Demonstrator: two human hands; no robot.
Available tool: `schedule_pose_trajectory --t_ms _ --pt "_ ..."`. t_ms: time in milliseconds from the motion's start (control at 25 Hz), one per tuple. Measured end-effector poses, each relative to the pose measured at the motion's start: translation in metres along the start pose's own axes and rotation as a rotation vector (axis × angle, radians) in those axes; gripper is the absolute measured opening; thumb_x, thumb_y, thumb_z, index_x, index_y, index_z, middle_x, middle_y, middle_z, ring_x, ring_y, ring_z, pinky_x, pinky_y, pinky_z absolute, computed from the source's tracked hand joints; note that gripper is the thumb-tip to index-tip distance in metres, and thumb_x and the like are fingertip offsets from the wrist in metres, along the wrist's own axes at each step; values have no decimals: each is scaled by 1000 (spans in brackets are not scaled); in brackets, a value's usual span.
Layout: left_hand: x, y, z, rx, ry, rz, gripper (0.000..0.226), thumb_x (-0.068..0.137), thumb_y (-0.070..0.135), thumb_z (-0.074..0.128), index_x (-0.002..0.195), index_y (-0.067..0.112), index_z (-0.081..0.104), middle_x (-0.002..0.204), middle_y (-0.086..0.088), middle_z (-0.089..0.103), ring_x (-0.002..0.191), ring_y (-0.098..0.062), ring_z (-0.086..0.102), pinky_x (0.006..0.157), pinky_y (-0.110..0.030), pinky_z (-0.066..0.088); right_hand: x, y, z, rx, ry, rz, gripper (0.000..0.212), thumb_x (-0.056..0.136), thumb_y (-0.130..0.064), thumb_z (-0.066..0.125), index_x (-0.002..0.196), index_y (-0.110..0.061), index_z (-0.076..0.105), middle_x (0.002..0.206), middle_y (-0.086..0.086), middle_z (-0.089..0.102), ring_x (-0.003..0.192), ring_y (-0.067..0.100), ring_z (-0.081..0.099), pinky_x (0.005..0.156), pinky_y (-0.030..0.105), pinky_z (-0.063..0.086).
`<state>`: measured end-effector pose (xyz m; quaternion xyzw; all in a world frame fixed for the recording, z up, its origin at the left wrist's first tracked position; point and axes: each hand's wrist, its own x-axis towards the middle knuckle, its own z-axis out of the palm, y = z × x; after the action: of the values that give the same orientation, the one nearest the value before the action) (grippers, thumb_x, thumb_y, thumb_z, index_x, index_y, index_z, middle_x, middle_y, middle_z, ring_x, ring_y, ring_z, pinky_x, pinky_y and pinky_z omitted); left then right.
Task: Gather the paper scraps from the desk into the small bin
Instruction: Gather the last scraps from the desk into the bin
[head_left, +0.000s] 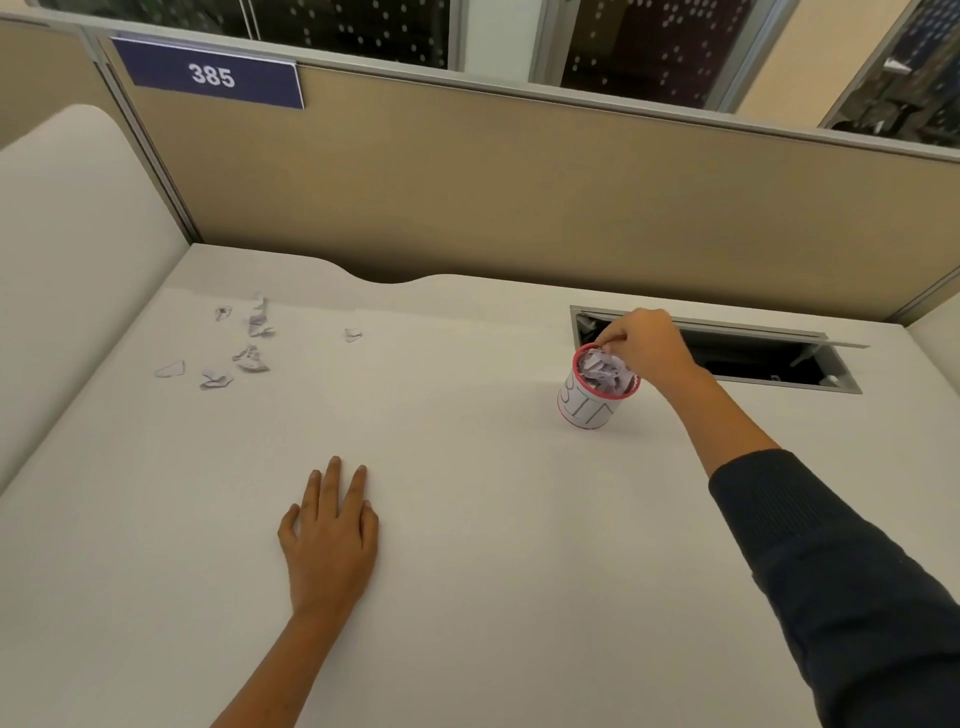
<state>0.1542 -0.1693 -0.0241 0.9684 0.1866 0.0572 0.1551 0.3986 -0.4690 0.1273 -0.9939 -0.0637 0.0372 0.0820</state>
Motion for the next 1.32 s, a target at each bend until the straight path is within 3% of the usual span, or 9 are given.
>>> schedule_pose_trajectory --t_ms 160,240,360,480,600,720,880,1040,1320 --pt "0 -2 -4 -19 -17 21 52 89 33 24 131 23 52 146 -8 43 135 -27 39 102 -50 31 -22 -13 -7 235 342 35 21 90 -6 54 98 -5 73 104 15 72 95 27 65 90 30 47" --pt "0 -4 -8 -58 -30 42 54 88 34 22 131 23 53 146 -7 42 136 -27 37 103 -50 31 -40 -32 2 332 402 37 20 87 -3 55 94 -4 74 98 14 74 91 26 66 84 20 43" --pt "2 -23 -15 -139 -65 137 49 90 30 29 132 20 52 147 -5 41 136 -24 37 102 -44 34 -65 -76 33 461 315 24 19 82 2 57 89 -3 74 93 13 74 88 25 67 74 13 37" --pt "13 -58 -25 -252 -64 214 45 91 15 50 136 14 46 147 -7 40 132 -27 41 97 -42 38 -83 -124 77 537 165 46 17 79 0 62 91 -3 73 94 14 74 90 26 68 81 23 45" --pt "39 -104 -41 -282 18 110 53 86 10 60 136 7 44 142 -17 42 123 -37 45 96 -48 41 -89 -168 115 599 7 100 24 79 -8 68 103 -6 70 105 11 71 94 22 66 90 26 48" --pt "80 -151 -59 -268 46 -73 65 84 17 66 140 1 35 142 -25 36 120 -45 41 96 -54 39 -78 -206 141 592 -117 133 54 81 -20 70 130 -7 51 135 11 52 122 24 51 103 30 40" --pt "141 -198 -76 -144 -56 -220 93 82 47 63 146 1 15 153 -22 20 138 -38 23 103 -56 30 -49 -248 167 459 -276 162 102 77 -50 68 148 -7 8 158 8 5 146 22 6 118 39 10" --pt "189 -221 -71 -78 -118 -104 92 86 57 48 148 4 4 158 -11 12 145 -22 12 112 -47 17 -10 -280 184 392 -256 131 117 70 -71 58 148 -10 -4 158 5 -10 146 20 -10 117 44 -5" --pt "226 -212 -50 -241 -66 216 61 95 33 47 146 9 23 151 -4 34 140 -17 29 111 -36 21 49 -340 194 444 -237 -80 109 71 -67 61 149 -20 0 159 -1 1 147 16 0 117 38 -5"
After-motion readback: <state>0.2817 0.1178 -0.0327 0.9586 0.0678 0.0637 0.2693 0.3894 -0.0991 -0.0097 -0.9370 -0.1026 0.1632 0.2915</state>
